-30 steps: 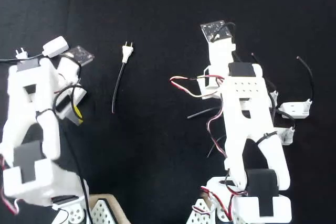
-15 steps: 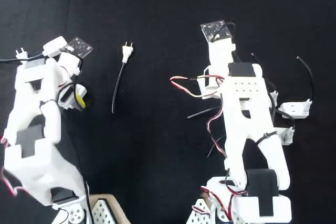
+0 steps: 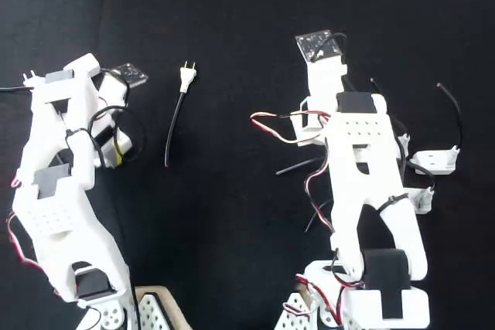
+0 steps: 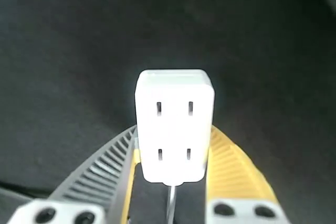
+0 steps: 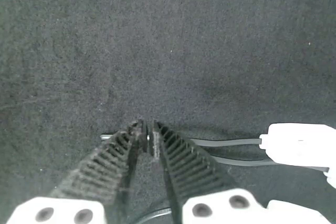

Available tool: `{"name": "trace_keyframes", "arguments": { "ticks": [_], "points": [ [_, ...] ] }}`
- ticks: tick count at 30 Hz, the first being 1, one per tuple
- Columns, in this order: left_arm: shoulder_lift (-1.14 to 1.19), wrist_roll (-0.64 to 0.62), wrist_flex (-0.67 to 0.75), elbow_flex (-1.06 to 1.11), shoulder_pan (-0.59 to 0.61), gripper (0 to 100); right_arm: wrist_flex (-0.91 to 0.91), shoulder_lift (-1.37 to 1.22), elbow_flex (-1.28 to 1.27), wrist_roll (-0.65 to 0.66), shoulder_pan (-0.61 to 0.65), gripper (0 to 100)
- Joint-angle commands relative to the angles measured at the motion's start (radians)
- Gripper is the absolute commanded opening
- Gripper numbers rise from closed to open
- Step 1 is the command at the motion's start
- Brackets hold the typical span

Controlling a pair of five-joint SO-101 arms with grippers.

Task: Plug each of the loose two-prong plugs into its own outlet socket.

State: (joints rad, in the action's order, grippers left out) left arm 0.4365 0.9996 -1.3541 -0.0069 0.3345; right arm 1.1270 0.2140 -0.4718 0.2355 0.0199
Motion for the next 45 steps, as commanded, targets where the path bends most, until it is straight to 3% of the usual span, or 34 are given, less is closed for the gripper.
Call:
{"name": "trace_keyframes", "arguments": {
  "ticks": [1, 4, 11, 16, 19, 24, 28, 31, 35, 38, 42, 45],
  "points": [
    [-0.152, 0.089, -0.023, 0.130, -0.074, 3, -0.015, 0.007, 0.002, 0.008, 0.005, 1.3],
    [-0.341, 0.114, 0.034, 0.355, -0.173, 3, -0.015, 0.007, 0.002, 0.006, 0.005, 1.3],
    [-0.911, 0.167, 0.351, 1.001, -0.367, 3, -0.015, 0.005, 0.002, 0.003, 0.005, 1.3],
    [-1.174, 0.232, 0.377, 1.222, -0.401, 3, -0.015, 0.005, 0.002, 0.003, 0.006, 1.3],
    [-1.215, 0.226, 0.370, 1.239, -0.397, 5, -0.015, 0.005, 0.005, 0.002, 0.026, 1.4],
    [-1.220, 0.169, 0.296, 1.191, -0.366, 27, -0.014, 0.005, 0.005, 0.000, 0.054, 1.5],
    [-1.238, 0.163, 0.292, 1.181, -0.308, 24, -0.014, 0.005, 0.007, 0.000, 0.051, 1.5],
    [-1.270, 0.054, 0.282, 1.148, -0.236, 26, -0.014, 0.008, 0.008, 0.002, 0.048, 1.5],
    [-1.335, -0.032, 0.158, 1.047, -0.151, 27, -0.006, 0.004, 0.058, -0.038, 0.054, 1.5],
    [-1.395, -0.195, 0.078, 0.963, -0.062, 27, -0.005, 0.004, 0.101, -0.083, 0.060, 1.5],
    [-1.456, -0.241, 0.002, 0.954, 0.054, 27, 0.031, -0.028, 0.174, -0.123, 0.155, 1.6],
    [-1.493, -0.344, 0.044, 0.995, 0.160, 27, 0.071, -0.114, 0.274, -0.158, 0.258, 1.6]
  ]
}}
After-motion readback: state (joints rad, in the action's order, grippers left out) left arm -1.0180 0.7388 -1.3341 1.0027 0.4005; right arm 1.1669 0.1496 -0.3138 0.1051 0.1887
